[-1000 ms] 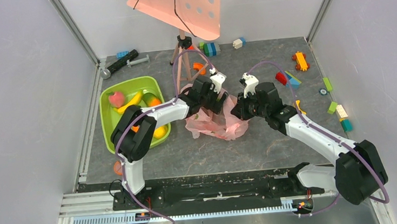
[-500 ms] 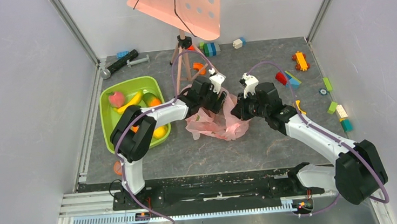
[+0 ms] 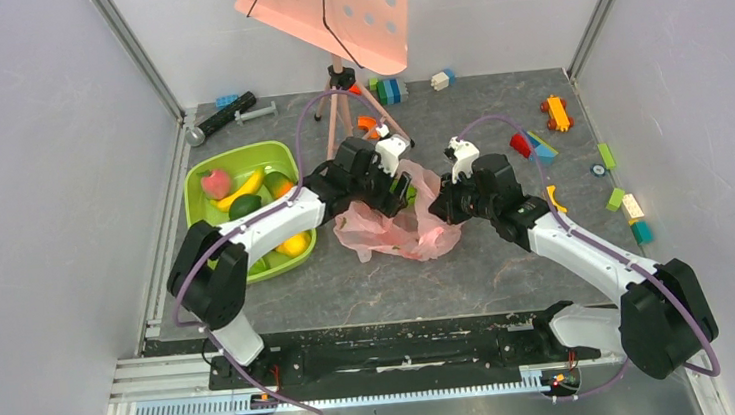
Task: Take the fake fruits out of the plastic bag
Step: Take out the fake fruit from the plastic bag, then place the fake fruit in the bin.
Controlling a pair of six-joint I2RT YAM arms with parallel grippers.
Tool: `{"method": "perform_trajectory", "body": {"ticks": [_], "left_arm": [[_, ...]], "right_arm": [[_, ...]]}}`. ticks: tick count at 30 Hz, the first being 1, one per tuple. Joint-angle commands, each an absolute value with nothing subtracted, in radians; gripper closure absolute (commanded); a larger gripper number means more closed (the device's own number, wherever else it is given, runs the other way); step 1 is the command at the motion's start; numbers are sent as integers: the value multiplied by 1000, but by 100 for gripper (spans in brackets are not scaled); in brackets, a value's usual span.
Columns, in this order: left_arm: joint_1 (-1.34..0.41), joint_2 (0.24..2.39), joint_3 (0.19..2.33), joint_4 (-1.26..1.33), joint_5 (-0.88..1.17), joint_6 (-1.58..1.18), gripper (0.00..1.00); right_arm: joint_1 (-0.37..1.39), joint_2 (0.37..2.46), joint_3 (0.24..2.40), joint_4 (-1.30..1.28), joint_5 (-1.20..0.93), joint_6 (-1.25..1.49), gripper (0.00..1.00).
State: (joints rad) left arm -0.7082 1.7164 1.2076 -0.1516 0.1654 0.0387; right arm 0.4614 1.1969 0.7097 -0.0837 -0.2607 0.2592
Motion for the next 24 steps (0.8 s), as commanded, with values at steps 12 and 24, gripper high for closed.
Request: {"method": "perform_trajectory", "body": {"ticks": [12,24], "left_arm": [[-704,1338,1089,-361,362,46,27],[-496,1128,1115,-419,337,-28,27]], "right_arm": [[459,1137,664,-73,-301,231,93],[494,955,580,-154,-352,272,94]]}}
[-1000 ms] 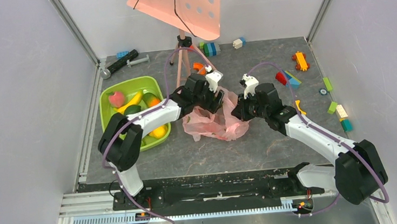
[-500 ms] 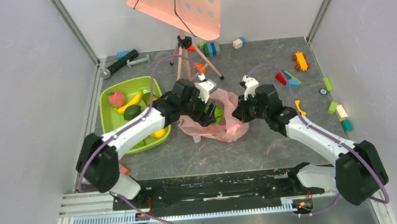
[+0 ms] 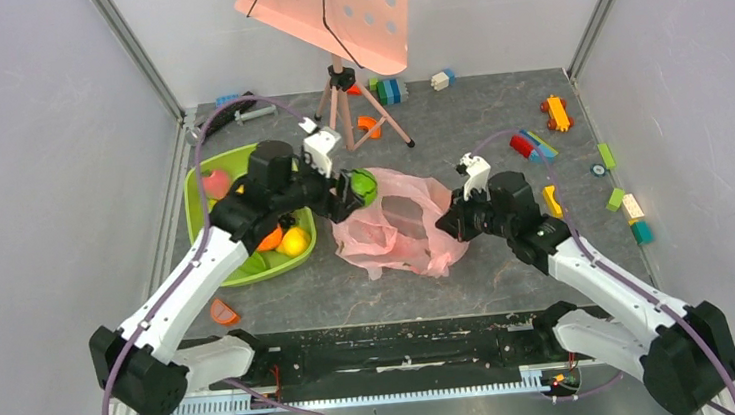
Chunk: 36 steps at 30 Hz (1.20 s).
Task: Take the fake fruits out of the plastic bag
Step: Place the fake fruit in the bin.
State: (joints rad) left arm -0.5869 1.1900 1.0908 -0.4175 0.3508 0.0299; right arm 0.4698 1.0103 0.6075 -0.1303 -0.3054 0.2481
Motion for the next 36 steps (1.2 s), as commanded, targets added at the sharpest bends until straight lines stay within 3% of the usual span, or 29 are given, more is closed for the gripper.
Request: {"method": "perform_trajectory", "body": {"ticks": [1,8,13,21,28,36], "left_arm": [[-470,1117,1111,-414,309,-38,27],[-261,1057,1072,-359,192,-94,26],[-95,1057,1039,-301,245,-149,27],[121,1051,944,-220,194,-231,26],[241,1037,837,-166,48,-261,24],[260,1145,841,-184,-75,-149,23]], "right_arm": [[507,941,571,-160,-357,277,94],[662,861,531,-184,-300,328,94],[780,837,517,-192,-248,367,94],[842,792,467,-183,-217,410,94],[862,792,458,-158,-210,414,94],[866,798,427,-120,-231,408,94]]}}
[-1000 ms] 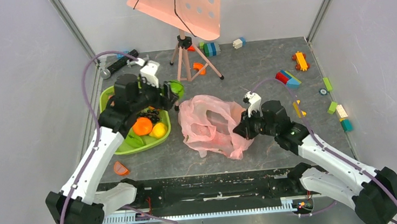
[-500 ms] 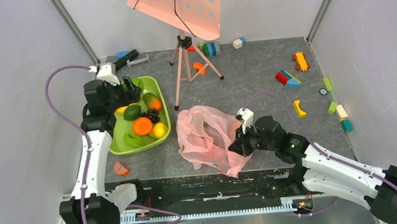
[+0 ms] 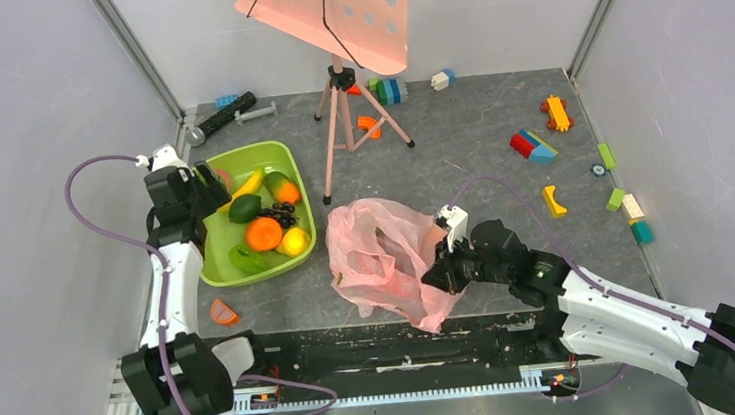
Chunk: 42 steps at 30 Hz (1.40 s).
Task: Take the fake fruits out of the plastic bag
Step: Place the fake fruit in the bin.
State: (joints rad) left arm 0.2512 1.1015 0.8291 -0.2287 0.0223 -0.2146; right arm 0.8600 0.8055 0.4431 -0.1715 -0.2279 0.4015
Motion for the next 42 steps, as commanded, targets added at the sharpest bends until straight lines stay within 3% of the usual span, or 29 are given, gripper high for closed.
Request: {"method": "perform_trajectory", "body": {"ticks": [1,14,27,32,42], "left_arm": [[260,1161,842,-185,-87,-133,24],[261,1323,856,-230,-115,-72,24],[244,1392,888,-282,-147,-70,11],[242,1382,895,-291,-147,-82,2],[212,1153,916,-294,-41,-132,2]], "right_arm": [[866,796,424,-119,-231,408,93],[866,805,417,-96,-243,403,93],[867,792,412,-94,-238,407,93],[867,794,410,-94,-236,410,93],[867,816,426,-86,-201,410,93]]}}
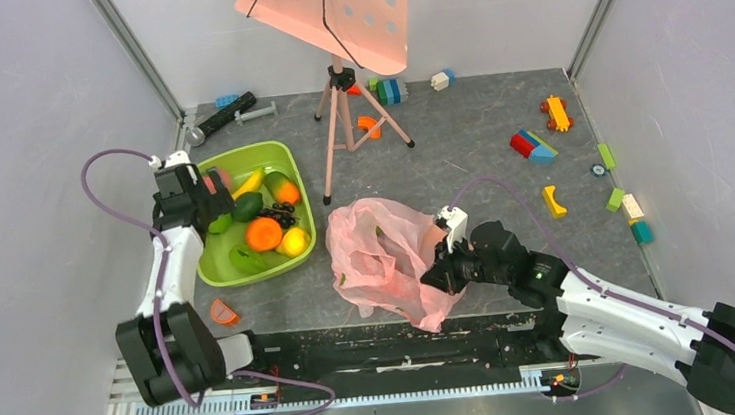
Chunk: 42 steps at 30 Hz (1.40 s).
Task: Take the fake fruits out of the plastic bag
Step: Place the fake fruit in the bin, then adjust the plastic bag at the center of the board.
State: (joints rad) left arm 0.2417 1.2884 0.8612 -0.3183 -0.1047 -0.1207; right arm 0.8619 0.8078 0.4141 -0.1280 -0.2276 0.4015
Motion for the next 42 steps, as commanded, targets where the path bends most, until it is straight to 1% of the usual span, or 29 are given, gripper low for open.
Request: {"method": "perform_trajectory", "body": {"ticks": [1,4,7,11,19,23,28,33,37,42], "left_arm": [[194,1124,926,-302,-42,-138,2],[119,1043,956,-321,-29,-156,3],[15,976,970,-322,41,-176,4],[-199,920,988,-358,98,-170,6],[-585,807,929,-391,48,-249,9],[-823,836,941,-393,-36,-257,9],[-1079,988,1004,-408,-187,-230,10],[-1122,1150,1052,-460,-226,-315,15],[-1123,1182,1019,-436,-291,-349,17],[-1124,1227,982,-357,-295,-350,20]], "right_arm": [[867,819,428,-77,-198,410,94],[868,824,448,-58,-183,408,94],[868,845,486,-45,-187,387,94],[867,879,540,-34,-200,355,94],[867,959,597,-15,-227,343,93],[868,966,597,-15,-213,346,94],[865,944,582,-26,-176,352,94],[865,922,564,-28,-150,369,94],[866,911,558,-44,-137,370,95],[866,896,546,-49,-130,370,95]]}}
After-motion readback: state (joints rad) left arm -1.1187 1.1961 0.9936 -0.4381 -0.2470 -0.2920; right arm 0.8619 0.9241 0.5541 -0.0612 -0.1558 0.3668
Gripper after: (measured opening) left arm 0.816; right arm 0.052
